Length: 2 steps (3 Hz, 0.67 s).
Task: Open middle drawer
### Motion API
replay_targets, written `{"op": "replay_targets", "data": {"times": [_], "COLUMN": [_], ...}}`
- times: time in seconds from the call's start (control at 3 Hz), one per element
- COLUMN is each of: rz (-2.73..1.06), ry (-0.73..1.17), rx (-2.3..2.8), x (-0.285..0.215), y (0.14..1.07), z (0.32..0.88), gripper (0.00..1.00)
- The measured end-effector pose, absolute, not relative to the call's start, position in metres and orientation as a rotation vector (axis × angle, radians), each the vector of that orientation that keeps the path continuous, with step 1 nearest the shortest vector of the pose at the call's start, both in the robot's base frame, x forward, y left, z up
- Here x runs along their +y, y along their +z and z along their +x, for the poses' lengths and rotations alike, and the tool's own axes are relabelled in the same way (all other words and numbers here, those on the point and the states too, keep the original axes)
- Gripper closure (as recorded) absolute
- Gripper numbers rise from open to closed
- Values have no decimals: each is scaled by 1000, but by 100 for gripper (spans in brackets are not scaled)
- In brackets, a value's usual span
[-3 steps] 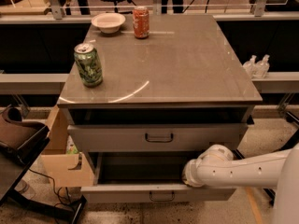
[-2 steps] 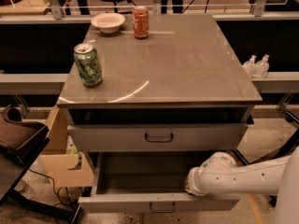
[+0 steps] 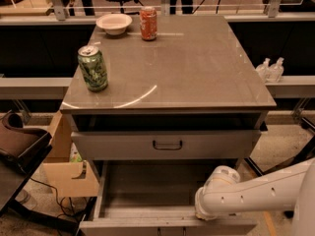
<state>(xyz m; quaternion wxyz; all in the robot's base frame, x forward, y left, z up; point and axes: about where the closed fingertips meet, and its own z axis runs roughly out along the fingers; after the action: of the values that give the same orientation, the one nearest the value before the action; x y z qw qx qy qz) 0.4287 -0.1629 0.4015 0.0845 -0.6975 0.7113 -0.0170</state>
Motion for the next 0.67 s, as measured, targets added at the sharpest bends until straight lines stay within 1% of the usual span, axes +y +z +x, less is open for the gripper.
{"op": "replay_targets", "data": {"times": [0.33, 0.67], "rz": [-2221, -2293], "ry": [-44, 24], "rx": [2122, 2128], "x": [-155, -147], "y": [416, 422], "z": [384, 343], "gripper": [100, 100]}}
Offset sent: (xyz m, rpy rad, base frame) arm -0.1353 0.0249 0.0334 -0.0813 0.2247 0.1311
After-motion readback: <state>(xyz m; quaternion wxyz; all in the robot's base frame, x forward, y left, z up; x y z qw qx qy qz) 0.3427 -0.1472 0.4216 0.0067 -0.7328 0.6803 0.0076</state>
